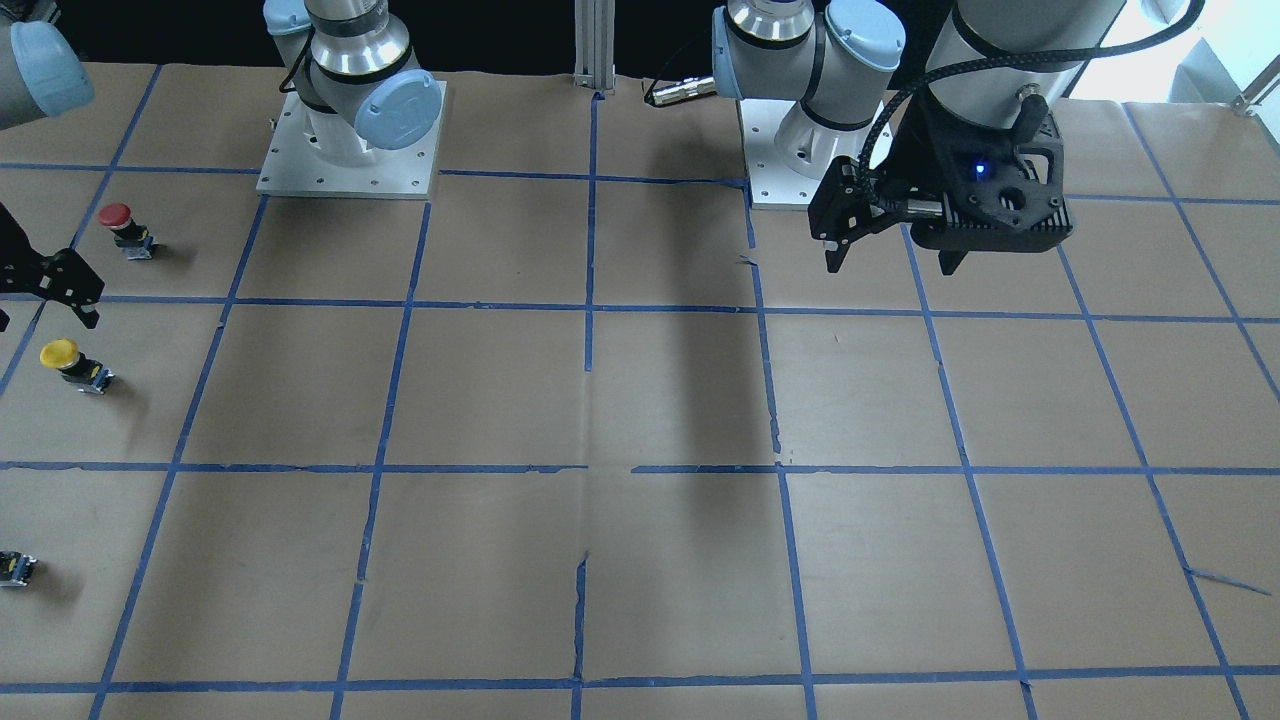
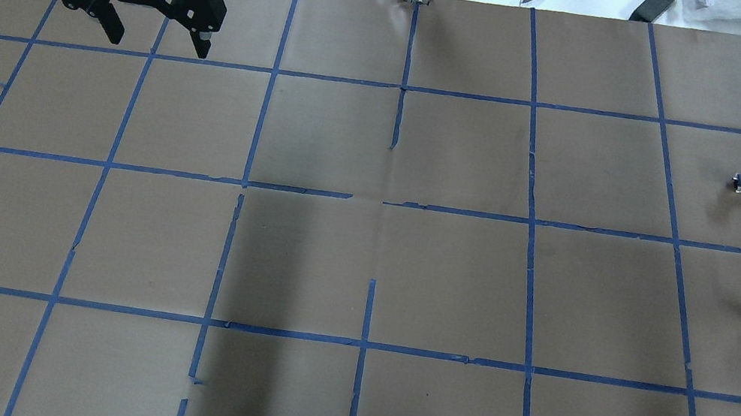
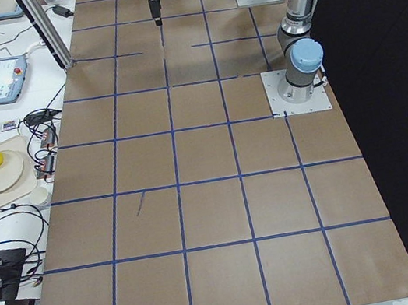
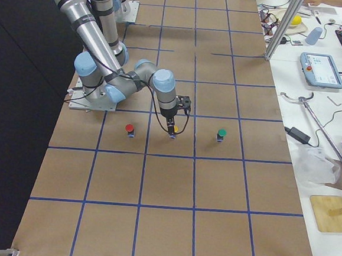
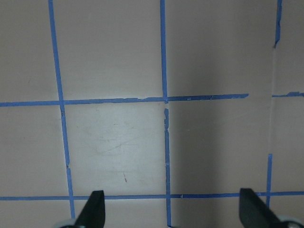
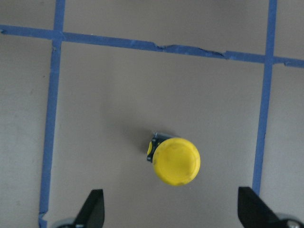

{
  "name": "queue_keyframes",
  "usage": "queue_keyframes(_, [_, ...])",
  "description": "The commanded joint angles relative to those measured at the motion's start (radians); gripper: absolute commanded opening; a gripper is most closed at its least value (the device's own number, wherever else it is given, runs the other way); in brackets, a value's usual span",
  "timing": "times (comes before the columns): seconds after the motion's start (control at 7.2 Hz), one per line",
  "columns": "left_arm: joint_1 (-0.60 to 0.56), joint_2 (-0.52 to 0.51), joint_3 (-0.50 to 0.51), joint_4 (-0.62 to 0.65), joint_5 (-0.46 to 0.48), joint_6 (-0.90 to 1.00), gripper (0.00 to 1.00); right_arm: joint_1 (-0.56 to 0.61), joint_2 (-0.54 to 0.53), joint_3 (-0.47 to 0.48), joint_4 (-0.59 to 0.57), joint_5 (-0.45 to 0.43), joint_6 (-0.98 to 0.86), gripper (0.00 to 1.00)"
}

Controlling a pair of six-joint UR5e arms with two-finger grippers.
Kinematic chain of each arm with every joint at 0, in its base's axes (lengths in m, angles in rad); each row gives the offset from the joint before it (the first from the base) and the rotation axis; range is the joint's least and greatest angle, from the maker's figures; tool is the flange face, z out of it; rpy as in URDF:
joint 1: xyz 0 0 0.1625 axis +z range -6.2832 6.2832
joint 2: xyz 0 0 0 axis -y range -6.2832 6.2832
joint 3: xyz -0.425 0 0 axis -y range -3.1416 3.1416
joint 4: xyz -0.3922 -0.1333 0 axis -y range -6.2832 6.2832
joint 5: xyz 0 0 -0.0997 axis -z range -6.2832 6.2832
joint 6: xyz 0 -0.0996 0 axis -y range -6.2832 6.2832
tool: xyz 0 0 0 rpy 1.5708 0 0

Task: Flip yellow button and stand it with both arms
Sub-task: 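Open the right gripper to release the standing yellow button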

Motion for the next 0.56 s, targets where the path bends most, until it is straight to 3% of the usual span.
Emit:
queue_keyframes(0.0, [-0.002, 0.0, -0.001, 0.008, 0.002, 0.0, 1.0, 0.052, -0.079, -0.152, 0.35, -0.005, 0.163, 1.0])
queue_keyframes(0.14, [0.001, 0.0, 0.0, 0.011, 0.001, 0.0, 1.0, 0.113, -0.078, -0.256, 0.496, -0.005, 0.284, 1.0])
queue_keyframes(0.42, [0.004, 0.005, 0.001, 0.014, 0.002, 0.0, 1.0, 0.349, -0.087, -0.394, 0.699, -0.074, 0.49, 1.0])
